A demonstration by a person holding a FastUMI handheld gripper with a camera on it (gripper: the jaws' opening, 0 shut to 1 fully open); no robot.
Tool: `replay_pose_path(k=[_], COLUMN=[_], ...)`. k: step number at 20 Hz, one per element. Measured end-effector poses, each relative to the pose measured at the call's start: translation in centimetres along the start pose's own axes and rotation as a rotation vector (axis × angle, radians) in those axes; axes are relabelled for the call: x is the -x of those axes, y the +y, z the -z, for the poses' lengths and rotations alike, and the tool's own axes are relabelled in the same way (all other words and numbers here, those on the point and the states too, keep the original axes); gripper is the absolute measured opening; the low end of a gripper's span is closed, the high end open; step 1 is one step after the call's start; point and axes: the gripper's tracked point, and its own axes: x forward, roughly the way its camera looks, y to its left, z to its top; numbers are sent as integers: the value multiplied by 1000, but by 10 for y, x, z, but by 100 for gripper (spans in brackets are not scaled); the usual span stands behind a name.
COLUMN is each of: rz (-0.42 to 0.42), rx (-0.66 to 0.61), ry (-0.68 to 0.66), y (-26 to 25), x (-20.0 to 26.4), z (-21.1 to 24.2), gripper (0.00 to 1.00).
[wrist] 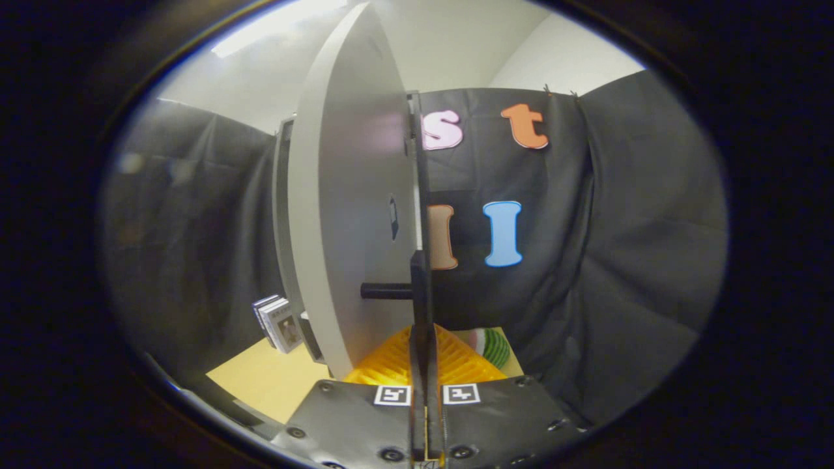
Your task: Open the shoe cabinet door, grab the shoes and put them into the shoe cabinet, then close the shoe cabinet door.
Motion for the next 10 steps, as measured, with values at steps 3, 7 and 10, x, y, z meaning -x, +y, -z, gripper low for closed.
replay_pose_path(k=[3, 7, 10], rz=[-38, -34, -23], rx=[3, 59, 51], ry=[9, 26, 14], y=[4, -5, -5], x=[0, 3, 9], z=[2, 3, 1], gripper=[5, 7, 7])
